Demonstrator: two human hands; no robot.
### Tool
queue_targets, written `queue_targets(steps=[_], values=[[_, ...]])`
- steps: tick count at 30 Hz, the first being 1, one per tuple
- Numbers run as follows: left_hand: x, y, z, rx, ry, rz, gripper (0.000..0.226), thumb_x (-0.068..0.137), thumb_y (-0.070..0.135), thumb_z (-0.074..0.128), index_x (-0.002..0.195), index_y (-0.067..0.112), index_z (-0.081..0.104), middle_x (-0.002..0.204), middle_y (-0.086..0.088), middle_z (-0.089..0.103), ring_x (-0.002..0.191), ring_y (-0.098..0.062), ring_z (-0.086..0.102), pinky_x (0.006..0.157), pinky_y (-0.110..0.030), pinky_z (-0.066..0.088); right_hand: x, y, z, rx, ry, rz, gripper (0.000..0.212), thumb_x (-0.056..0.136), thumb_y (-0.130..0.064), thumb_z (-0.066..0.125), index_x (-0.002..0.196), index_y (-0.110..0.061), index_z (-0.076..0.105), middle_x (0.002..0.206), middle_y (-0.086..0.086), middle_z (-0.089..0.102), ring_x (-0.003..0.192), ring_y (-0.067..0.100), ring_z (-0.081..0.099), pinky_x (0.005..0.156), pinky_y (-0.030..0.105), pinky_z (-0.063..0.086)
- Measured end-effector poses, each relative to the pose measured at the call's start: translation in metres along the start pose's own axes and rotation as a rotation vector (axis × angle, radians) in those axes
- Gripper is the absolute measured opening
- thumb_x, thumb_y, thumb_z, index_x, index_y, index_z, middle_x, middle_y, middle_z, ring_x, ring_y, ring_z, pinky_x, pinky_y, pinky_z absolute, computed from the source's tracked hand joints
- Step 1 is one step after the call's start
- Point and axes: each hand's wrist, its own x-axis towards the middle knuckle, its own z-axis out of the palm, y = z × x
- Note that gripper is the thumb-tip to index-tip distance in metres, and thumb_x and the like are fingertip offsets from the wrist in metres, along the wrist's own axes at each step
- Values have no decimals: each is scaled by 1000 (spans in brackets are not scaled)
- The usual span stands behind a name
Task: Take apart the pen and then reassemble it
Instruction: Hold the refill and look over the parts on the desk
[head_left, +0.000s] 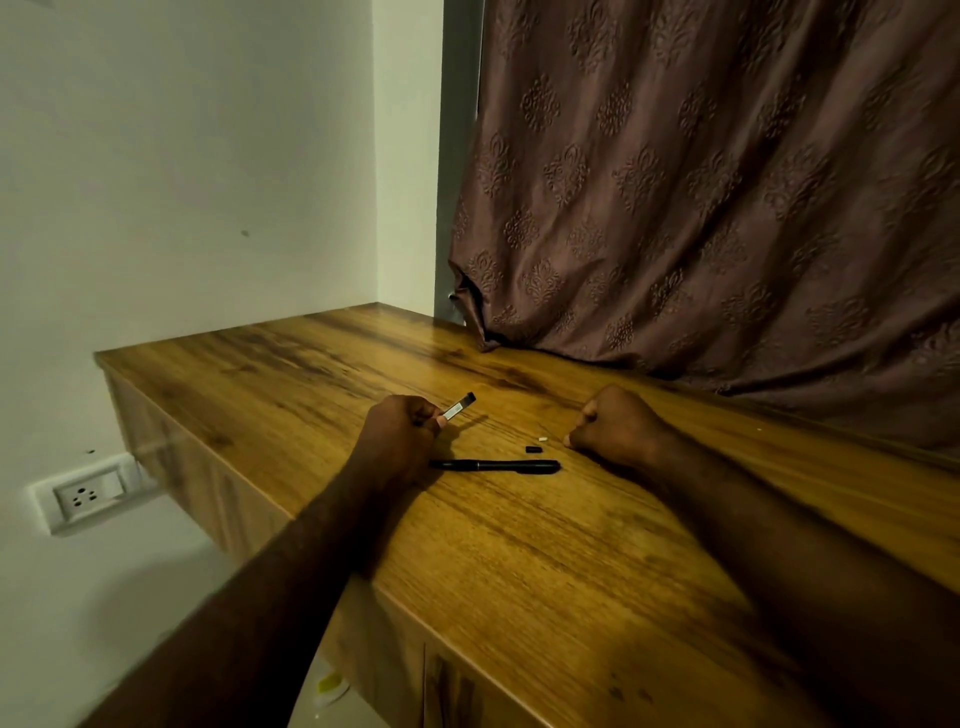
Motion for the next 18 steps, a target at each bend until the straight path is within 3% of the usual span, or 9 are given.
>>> queue_targets(steps=[5, 9, 12, 13, 18], values=[[-2, 3, -2, 10, -8, 12, 8, 90, 12, 62, 87, 10, 70, 65, 7, 59, 56, -2, 54, 39, -5, 37, -1, -3, 11, -96, 61, -62, 16, 75, -21, 72, 68, -6, 70, 74, 10, 71, 77, 26, 67, 64, 30, 51], [-5, 5, -2, 12, -17, 0, 10, 91, 14, 61, 82, 16, 66, 66, 3, 62, 51, -3, 58, 35, -8, 38, 0, -12, 14, -213, 46, -74, 27, 82, -20, 66, 62, -18, 49, 90, 12, 64, 93, 30, 62, 67, 26, 42], [-6, 6, -3, -6, -28, -9, 10, 91, 13, 60, 83, 13, 66, 66, 2, 63, 46, 0, 57, 36, -8, 38, 0, -18, 13, -346, 31, -129, 8, 88, -20, 58, 86, -12, 58, 111, 16, 62, 105, 32, 57, 77, 31, 44], [-6, 6, -3, -13, -34, -10, 10, 91, 12, 60, 82, 13, 66, 65, 3, 62, 44, 2, 57, 36, -7, 38, 0, -19, 13, -383, 15, -147, 15, 89, -21, 57, 97, -8, 60, 114, 16, 61, 107, 32, 57, 80, 31, 44], [-6, 5, -3, -26, -21, -18, 24, 90, 11, 61, 69, 21, 61, 62, 6, 61, 40, 10, 55, 35, -6, 36, 4, -6, 10, -359, -84, -205, 12, 82, -25, 60, 85, -13, 60, 99, 11, 67, 93, 28, 61, 76, 32, 49]])
